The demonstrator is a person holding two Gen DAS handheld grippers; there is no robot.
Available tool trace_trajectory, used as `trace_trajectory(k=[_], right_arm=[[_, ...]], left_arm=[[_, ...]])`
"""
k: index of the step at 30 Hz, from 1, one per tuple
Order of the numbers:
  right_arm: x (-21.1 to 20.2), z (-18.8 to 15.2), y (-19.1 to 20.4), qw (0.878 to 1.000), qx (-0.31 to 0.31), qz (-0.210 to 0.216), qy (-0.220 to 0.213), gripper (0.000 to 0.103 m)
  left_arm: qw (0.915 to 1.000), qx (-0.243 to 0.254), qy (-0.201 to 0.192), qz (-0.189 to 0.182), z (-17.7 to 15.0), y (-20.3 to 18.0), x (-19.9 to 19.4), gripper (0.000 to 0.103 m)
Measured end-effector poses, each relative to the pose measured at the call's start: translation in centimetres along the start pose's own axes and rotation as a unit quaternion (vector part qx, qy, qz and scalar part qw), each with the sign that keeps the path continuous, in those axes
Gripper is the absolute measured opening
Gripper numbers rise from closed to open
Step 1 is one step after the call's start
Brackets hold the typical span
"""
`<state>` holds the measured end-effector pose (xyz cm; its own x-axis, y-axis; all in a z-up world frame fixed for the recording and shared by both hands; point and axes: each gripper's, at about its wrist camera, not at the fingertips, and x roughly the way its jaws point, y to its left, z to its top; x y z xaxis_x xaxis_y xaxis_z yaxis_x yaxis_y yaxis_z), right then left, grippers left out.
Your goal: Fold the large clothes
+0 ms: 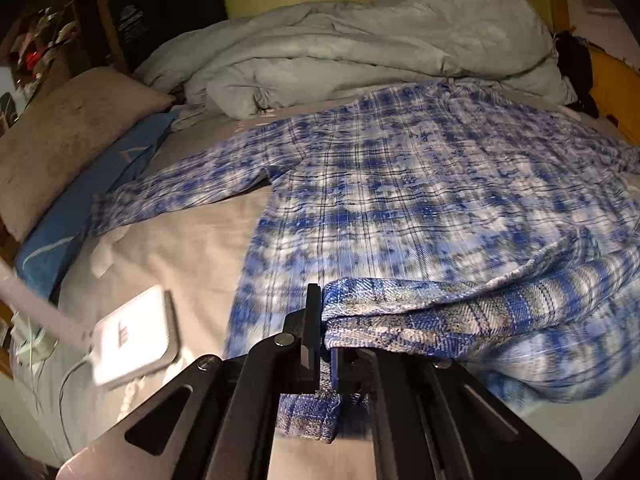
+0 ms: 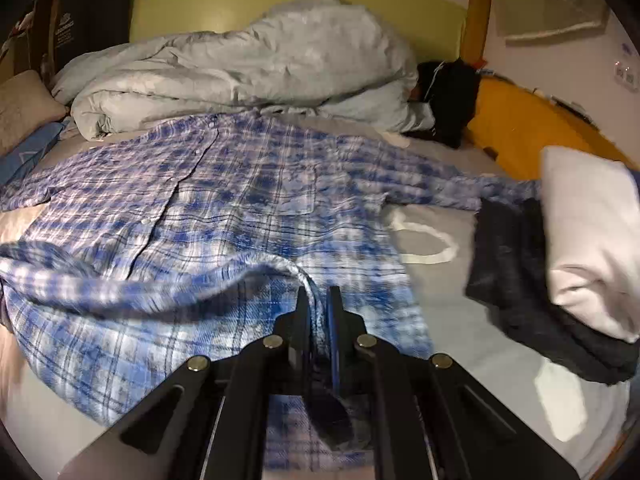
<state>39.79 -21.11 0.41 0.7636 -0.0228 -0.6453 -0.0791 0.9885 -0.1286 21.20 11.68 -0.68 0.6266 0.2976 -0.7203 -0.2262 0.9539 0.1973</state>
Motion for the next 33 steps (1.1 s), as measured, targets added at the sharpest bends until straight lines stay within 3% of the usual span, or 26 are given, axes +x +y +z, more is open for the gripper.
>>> trace_trajectory(k=[2, 5, 7, 8, 9, 10, 11, 12, 14, 17, 21, 26, 29, 33], right_arm=[[1.1, 0.5, 0.5, 1.0, -0.013, -0.006, -0.009, 0.006], [2.7, 0.6, 1.2, 0.999, -0.036, -0.005, -0.005, 0.006], [3.5, 0.3, 1.1, 0.999, -0.035, 0.007, 0.014, 0.008], [3.7, 0.2, 0.9, 0.999, -0.031, 0.013, 0.022, 0.012], [3.8, 0.1, 0.7, 0.999, -0.025, 0.021, 0.029, 0.025], [3.7, 0.2, 0.4, 0.999, -0.02, 0.025, 0.03, 0.037], [3.5, 0.3, 0.2, 0.999, -0.013, 0.028, 0.028, 0.064], [2.9, 0.4, -0.1, 1.0, -0.003, 0.026, 0.015, 0.081], [1.8, 0.5, -0.5, 1.0, 0.005, 0.019, -0.008, 0.09], [0.2, 0.8, -1.1, 1.0, 0.001, 0.009, -0.027, 0.099], [-2.2, 0.9, -3.4, 0.999, 0.023, 0.002, -0.041, 0.103], [-3.3, 0.6, -6.8, 0.995, 0.091, 0.025, -0.023, 0.103], [-3.0, 0.3, -8.2, 0.992, 0.122, 0.017, -0.01, 0.103], [-1.9, 0.2, -8.6, 0.993, 0.116, 0.02, 0.029, 0.103]], left_arm=[[0.9998, -0.007, 0.021, -0.004, 0.5, 0.0, 1.7, 0.003], [0.999, -0.01, 0.045, -0.003, 0.3, 0.4, 3.3, 0.013], [0.9988, -0.008, 0.047, -0.004, -0.2, 0.8, 3.9, 0.045], [0.999, -0.007, 0.043, -0.005, -0.3, 1.0, 3.8, 0.067], [0.9993, -0.007, 0.035, -0.007, -0.4, 1.1, 3.5, 0.08], [0.9997, -0.007, 0.022, -0.011, -0.3, 1.2, 2.9, 0.083], [0.9998, -0.005, 0.011, -0.017, -0.1, 1.2, 2.2, 0.088], [0.9997, -0.004, 0.001, -0.022, 0.1, 1.2, 1.6, 0.094], [0.9994, -0.007, -0.019, -0.028, 0.5, 1.3, 0.1, 0.1], [0.9988, -0.013, -0.035, -0.033, 0.7, 1.8, -1.5, 0.103], [0.999, -0.022, -0.019, -0.033, 0.4, 2.9, -2.1, 0.103], [0.9936, -0.076, 0.004, -0.083, -0.1, 5.2, -1.9, 0.103], [0.9926, -0.068, 0.042, -0.092, -0.4, 5.2, -0.6, 0.103], [0.9891, -0.027, 0.107, -0.097, -1.3, 3.6, 1.8, 0.103]])
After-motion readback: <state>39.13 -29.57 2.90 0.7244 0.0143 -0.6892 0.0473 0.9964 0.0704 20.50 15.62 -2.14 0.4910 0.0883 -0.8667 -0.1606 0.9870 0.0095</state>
